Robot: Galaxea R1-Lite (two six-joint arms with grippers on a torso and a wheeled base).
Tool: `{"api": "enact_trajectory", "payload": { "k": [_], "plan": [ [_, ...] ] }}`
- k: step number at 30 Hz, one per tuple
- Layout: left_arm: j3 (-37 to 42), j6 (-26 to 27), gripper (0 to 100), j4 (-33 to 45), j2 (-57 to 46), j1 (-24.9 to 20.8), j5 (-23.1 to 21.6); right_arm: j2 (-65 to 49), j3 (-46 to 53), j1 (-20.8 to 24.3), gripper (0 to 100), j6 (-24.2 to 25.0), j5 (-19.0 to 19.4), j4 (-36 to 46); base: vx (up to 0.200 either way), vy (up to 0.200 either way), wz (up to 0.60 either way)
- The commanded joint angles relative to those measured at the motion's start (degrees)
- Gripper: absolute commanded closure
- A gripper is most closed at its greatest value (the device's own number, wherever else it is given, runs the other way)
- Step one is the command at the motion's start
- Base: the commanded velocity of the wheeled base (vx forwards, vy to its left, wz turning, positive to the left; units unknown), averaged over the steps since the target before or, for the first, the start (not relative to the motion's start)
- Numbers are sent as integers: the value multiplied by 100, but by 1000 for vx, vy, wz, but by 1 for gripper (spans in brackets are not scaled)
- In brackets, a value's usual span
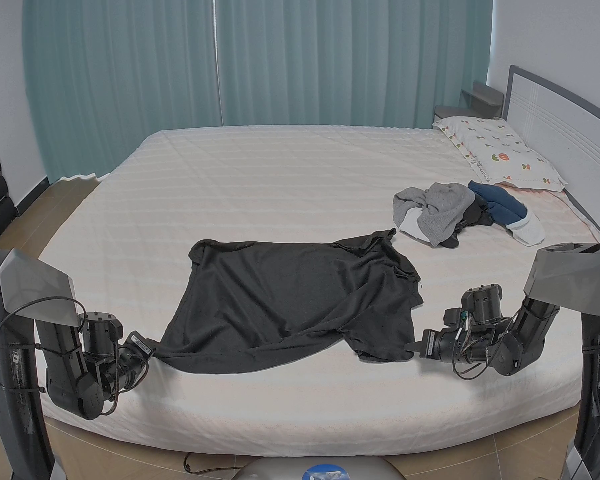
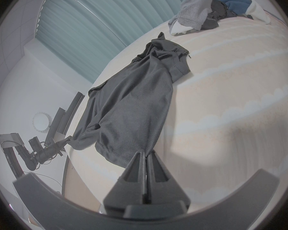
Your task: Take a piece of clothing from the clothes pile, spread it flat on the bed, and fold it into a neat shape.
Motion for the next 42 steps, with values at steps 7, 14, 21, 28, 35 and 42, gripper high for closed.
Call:
{"api": "enact_trajectory", "payload": {
  "k": [7, 14, 21, 28, 35, 42],
  "plan": [
    [219, 76, 100, 16, -52, -45, -34, -629, 743, -317, 100, -43, 10, 20, 0, 0, 0],
    [896, 938, 100, 43, -421, -282, -7, -1156, 1622, -378, 100, -184, 10, 20, 0, 0, 0],
    [1546, 1860, 100, 51, -870, -291, 28, -1780, 2167, -457, 100, -254, 1, 275, 0, 0, 0],
    [1862, 2555, 100, 183, -870, -291, 116, -1903, 2659, -545, 100, -843, 1, 591, 0, 0, 0],
    [1862, 2880, 100, 605, -887, -256, 327, -1921, 3178, -405, 100, -1019, -8, 591, 0, 0, 0],
    [1862, 3170, 100, 1194, -1063, -247, 432, -1868, 3600, -299, 100, -1370, -43, 547, 0, 0, 0]
  ]
}}
